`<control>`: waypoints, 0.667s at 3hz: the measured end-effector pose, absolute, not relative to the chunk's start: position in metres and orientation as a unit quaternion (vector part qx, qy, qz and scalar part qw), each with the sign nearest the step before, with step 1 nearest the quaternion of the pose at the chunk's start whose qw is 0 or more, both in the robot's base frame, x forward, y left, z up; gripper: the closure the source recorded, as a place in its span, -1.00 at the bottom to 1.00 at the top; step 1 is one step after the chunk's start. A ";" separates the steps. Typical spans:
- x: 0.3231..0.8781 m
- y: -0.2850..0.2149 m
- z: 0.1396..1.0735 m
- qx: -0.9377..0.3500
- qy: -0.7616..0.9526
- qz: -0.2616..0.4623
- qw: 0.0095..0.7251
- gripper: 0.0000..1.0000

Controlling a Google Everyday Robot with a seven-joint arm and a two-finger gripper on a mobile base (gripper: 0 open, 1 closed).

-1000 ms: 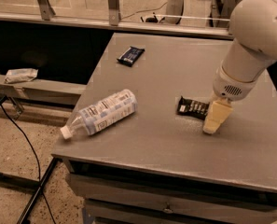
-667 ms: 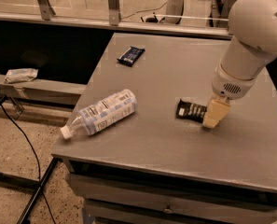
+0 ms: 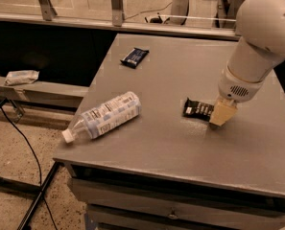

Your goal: Move rxbar chocolate near rxbar blueberry

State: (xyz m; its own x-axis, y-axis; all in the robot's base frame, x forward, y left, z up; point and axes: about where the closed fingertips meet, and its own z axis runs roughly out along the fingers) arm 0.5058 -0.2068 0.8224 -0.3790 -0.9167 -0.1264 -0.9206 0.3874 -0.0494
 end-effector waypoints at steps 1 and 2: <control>0.507 -0.207 0.827 -0.553 0.830 0.014 0.067 1.00; 0.535 -0.201 0.864 -0.558 0.825 0.005 0.094 1.00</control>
Offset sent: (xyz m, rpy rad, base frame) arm 0.0928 0.0171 0.1296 0.0464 -0.1771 0.0361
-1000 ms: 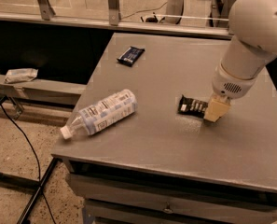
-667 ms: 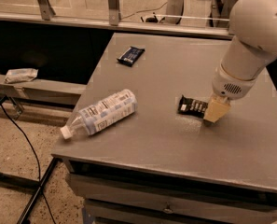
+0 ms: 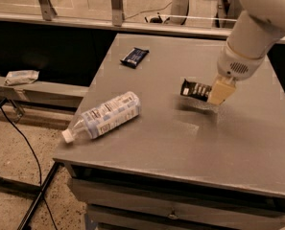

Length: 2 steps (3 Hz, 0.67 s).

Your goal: Move rxbar chocolate near rxbar blueberry

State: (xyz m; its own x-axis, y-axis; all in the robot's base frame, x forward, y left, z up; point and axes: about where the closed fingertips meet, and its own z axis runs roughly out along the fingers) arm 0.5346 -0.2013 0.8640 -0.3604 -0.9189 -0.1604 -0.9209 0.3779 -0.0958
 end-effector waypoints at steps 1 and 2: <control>0.581 -0.191 0.898 -0.559 0.824 -0.015 0.094 1.00; 0.606 -0.178 0.936 -0.559 0.818 -0.029 0.132 1.00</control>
Offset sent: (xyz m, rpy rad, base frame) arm 0.0460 0.0103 0.0336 -0.0333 -0.0231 -0.0013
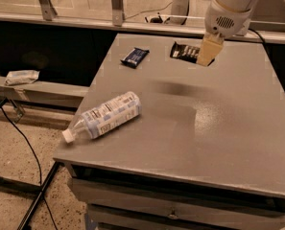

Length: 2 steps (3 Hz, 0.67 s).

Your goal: Move rxbar chocolate near rxbar blueberry

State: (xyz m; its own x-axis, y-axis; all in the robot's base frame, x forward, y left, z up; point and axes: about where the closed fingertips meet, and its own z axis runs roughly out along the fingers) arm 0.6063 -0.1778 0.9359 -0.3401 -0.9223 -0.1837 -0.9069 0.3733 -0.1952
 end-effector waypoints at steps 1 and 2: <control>0.607 -0.179 0.937 -0.558 0.818 -0.030 0.136 1.00; 0.629 -0.145 0.911 -0.567 0.812 0.008 0.137 1.00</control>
Offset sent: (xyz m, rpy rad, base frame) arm 0.0311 0.0608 -0.0391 0.1185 0.0944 0.0790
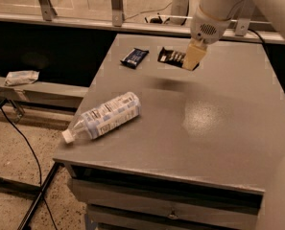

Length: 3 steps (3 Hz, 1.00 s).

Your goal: Move rxbar chocolate near rxbar blueberry

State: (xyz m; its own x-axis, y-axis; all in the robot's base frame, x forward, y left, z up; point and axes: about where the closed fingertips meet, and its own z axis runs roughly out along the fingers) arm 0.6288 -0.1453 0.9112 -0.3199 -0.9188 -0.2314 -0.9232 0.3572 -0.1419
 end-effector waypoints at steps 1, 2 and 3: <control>0.654 -0.121 0.887 -0.557 0.817 0.030 0.147 1.00; 0.672 -0.095 0.867 -0.549 0.819 0.048 0.164 1.00; 0.687 -0.073 0.851 -0.543 0.816 0.068 0.185 0.71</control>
Offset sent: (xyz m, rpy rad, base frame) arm 0.0643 0.0808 -0.0641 0.1639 -0.0168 -0.0409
